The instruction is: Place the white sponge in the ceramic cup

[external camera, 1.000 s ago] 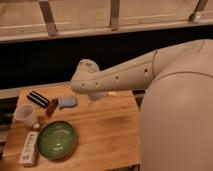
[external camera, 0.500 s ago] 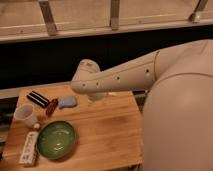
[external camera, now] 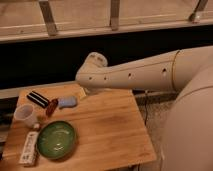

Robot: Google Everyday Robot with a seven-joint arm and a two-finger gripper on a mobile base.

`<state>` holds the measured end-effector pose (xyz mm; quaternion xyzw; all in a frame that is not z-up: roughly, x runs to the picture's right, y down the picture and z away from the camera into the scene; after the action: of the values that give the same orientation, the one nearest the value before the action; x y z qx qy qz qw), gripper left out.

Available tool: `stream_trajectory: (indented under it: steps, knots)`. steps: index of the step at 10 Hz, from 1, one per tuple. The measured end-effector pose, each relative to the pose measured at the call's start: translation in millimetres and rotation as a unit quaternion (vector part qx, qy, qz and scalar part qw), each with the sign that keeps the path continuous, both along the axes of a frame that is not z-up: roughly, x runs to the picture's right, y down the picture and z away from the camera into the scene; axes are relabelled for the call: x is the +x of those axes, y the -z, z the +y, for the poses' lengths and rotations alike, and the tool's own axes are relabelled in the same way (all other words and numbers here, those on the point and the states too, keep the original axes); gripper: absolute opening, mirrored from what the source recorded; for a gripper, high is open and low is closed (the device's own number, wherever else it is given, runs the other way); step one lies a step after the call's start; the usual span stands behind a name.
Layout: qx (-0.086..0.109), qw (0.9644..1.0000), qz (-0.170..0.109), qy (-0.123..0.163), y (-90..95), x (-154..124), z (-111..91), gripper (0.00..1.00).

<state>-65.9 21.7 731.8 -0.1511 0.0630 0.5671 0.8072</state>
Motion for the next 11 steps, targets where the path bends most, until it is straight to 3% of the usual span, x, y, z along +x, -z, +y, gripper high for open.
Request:
stream_trajectory:
  steps: [2, 5, 9, 11]
  knots:
    - [0.003, 0.9994, -0.031, 0.013, -6.6, -27, -5, 0.80]
    - [0.009, 0.9950, -0.088, 0.045, -21.5, -83, -7, 0.80]
    - [0.010, 0.9951, -0.086, 0.046, -20.4, -81, -8, 0.80]
    - [0.000, 0.9972, -0.070, 0.027, -22.8, -68, -4, 0.80]
